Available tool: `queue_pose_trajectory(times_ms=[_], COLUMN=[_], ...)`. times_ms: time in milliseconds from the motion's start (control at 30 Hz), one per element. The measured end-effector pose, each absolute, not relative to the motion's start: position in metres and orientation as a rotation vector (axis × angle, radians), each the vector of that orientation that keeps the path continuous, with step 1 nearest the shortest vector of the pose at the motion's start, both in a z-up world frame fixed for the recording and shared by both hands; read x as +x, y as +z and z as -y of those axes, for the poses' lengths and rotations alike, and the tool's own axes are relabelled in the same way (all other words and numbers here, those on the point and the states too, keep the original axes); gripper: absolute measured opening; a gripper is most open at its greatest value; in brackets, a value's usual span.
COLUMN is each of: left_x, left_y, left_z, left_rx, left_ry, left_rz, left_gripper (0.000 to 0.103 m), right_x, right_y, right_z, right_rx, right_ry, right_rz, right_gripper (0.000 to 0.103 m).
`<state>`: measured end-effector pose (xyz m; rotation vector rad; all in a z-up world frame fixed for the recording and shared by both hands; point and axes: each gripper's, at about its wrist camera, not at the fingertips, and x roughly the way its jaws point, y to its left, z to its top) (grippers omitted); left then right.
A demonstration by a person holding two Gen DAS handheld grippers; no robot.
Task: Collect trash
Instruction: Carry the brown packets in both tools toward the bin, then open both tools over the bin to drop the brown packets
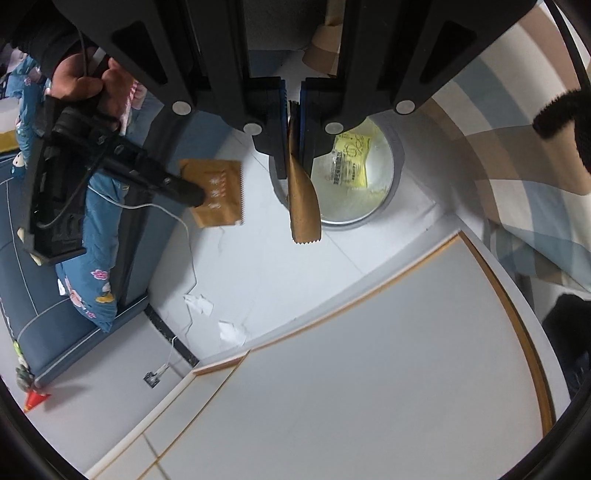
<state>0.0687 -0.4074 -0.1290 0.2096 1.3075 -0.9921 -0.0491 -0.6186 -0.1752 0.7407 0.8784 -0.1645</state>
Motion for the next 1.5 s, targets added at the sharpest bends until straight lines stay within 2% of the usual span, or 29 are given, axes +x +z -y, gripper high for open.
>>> queue_pose_trajectory(times_ms=[300,600,733,867,1033,1167,1300,1433,1500], left_x=[0.077,0.085,0.087,0.088,0.084,0.083,0.083,0.084,0.084], left_y=[-0.151,-0.171,-0.177,-0.183,-0.192,-0.201,-0.207,-0.209,-0.208], left_z=[0.420,0.423,0.424,0.426,0.431,0.433,0.436,0.434,0.431], left_rx=[0.230,0.233,0.230,0.231,0.258,0.278,0.308,0.324,0.324], left_ry=[-0.970,-0.956,-0.947,-0.943,-0.946,-0.943,-0.911,-0.869,-0.866], left_rz=[-1.380,-1.439,-1.461,-1.485,-1.531,-1.576,-1.606,-1.606,-1.599], left_gripper=[0.001,0.001,0.001,0.001,0.001,0.002,0.006,0.028,0.033], right_x=[-0.018,0.005,0.001,-0.009,-0.023,-0.033,-0.039,-0.042,-0.042], right_y=[-0.250,-0.295,-0.304,-0.306,-0.301,-0.296,-0.291,-0.286,-0.285], right_z=[0.606,0.589,0.592,0.597,0.609,0.618,0.626,0.630,0.630], right_rx=[0.828,0.881,0.906,0.926,0.918,0.925,0.930,0.922,0.919], right_ry=[-0.107,-0.015,-0.028,-0.054,-0.111,-0.163,-0.198,-0.218,-0.222], right_rz=[-1.044,-1.148,-1.164,-1.166,-1.156,-1.134,-1.118,-1.098,-1.089], right_gripper=[0.004,0.012,0.018,0.036,0.037,0.047,0.049,0.049,0.050])
